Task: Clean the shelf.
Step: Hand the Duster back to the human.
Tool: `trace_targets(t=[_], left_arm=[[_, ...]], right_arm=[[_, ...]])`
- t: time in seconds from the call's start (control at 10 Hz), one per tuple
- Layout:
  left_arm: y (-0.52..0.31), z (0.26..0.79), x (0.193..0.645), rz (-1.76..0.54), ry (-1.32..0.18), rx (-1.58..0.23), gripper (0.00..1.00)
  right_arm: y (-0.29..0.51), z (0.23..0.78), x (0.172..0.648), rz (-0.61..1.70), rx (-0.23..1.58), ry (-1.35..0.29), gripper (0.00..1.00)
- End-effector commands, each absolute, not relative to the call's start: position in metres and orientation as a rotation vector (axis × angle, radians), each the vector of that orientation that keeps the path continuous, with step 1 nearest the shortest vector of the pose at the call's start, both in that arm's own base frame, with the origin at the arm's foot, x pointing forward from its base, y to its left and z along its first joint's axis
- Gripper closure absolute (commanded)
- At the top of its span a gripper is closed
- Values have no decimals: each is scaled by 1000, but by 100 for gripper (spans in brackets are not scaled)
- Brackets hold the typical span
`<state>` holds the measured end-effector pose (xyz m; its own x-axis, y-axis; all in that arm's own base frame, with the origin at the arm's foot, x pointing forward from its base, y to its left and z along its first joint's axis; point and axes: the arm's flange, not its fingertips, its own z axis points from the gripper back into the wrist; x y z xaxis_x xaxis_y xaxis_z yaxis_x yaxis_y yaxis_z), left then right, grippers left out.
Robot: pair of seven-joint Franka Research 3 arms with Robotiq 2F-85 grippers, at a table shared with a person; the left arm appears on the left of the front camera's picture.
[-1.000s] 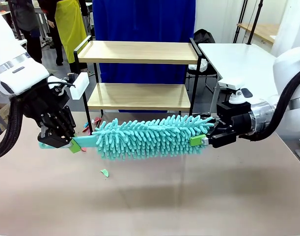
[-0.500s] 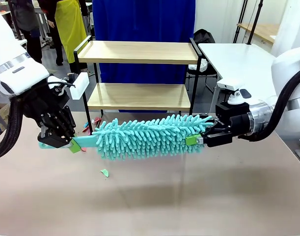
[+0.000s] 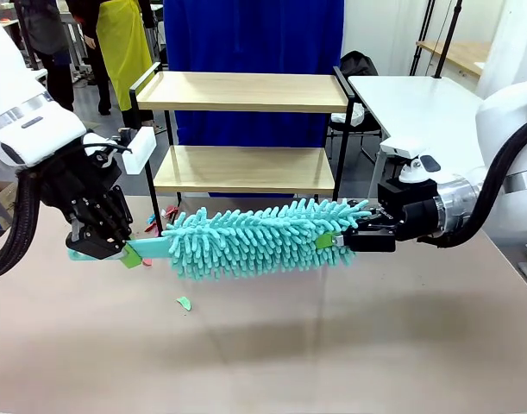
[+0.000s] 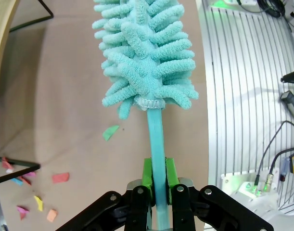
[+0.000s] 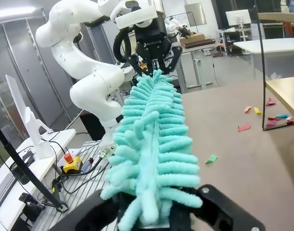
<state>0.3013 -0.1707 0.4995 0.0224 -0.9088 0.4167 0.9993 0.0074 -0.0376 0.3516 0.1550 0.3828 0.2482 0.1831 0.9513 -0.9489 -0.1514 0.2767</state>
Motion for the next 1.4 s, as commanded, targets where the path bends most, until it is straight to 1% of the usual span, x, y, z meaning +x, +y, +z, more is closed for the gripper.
trace_targets(t=[0.0, 0.3, 0.4, 0.5, 0.6, 0.7, 0.8, 0.9, 1.0, 1.1, 1.3], left_arm=[[-171, 501, 300, -1536, -323, -386, 87], [-171, 501, 300, -1536, -323, -386, 87], [-171, 501, 300, -1536, -323, -386, 87], [-170, 499, 301, -1528, -308, -365, 87], [-168, 506, 296, -1574, -318, -371, 31], [-162, 515, 296, -1569, -352, -386, 30], [-152, 523, 297, -1552, -388, -415, 0], [-137, 533, 297, -1542, -443, -489, 26], [-118, 543, 299, -1526, -500, -563, 0], [-88, 554, 301, -1491, -575, -644, 0], [-33, 561, 301, -1394, -702, -719, 0]], right_arm=[[157, 382, 332, 1223, 1333, -823, 100], [155, 381, 331, 1241, 1332, -829, 100], [153, 385, 334, 1208, 1355, -912, 100], [155, 383, 351, 1213, 1327, -811, 100], [155, 383, 351, 1213, 1327, -811, 100], [155, 383, 351, 1213, 1327, -811, 100], [155, 383, 351, 1213, 1327, -811, 100], [155, 383, 351, 1213, 1327, -811, 100], [155, 383, 351, 1213, 1327, -811, 100], [155, 383, 351, 1213, 1327, -811, 100], [155, 383, 351, 1213, 1327, -811, 100]])
